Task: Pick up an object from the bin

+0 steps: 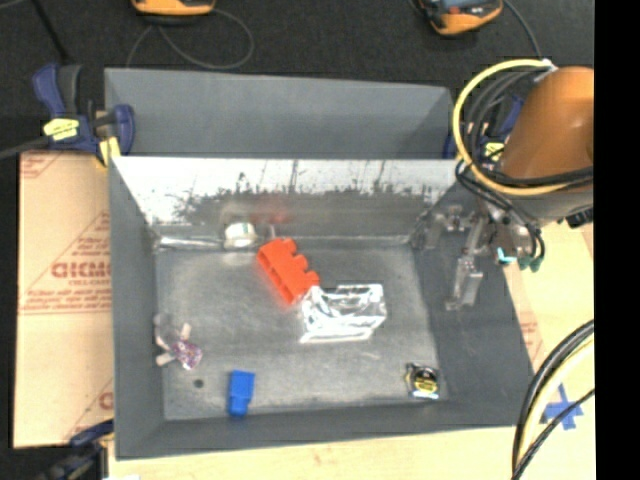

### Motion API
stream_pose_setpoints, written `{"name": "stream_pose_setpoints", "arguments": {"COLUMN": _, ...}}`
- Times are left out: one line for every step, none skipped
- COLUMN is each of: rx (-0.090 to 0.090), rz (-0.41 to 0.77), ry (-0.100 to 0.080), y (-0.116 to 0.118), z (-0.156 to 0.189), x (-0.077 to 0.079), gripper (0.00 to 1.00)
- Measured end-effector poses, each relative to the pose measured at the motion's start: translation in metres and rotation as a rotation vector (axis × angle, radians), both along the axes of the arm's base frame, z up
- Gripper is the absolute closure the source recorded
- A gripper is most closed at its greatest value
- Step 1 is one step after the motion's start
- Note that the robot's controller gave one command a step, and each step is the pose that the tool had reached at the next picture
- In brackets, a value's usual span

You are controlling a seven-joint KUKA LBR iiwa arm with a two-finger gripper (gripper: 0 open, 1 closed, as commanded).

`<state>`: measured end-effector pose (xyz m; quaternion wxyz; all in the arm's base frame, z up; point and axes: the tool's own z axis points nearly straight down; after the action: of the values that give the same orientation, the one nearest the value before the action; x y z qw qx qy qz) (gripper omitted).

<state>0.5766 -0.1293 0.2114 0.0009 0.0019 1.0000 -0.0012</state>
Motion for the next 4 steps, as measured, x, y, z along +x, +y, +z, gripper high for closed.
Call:
{"name": "stream_pose_setpoints", "arguments": {"rx": 0.003, "rz": 0.113, "ry": 0.004, "y": 0.083, "z": -0.145, "x": -0.008, "gripper": 0.0}}
{"name": "stream_pose_setpoints", "arguments": {"rx": 0.004, "rz": 0.06, "ry": -0.003, "y": 0.115, "z": -0.109, "x": -0.018, "gripper": 0.0}}
{"name": "stream_pose_setpoints", "arguments": {"rx": 0.003, "rz": -0.053, "ry": -0.005, "y": 0.105, "z": -0.1, "x": -0.022, "gripper": 0.0}}
{"name": "stream_pose_setpoints", "arguments": {"rx": 0.001, "rz": -0.061, "ry": 0.001, "y": 0.107, "z": -0.143, "x": -0.025, "gripper": 0.0}}
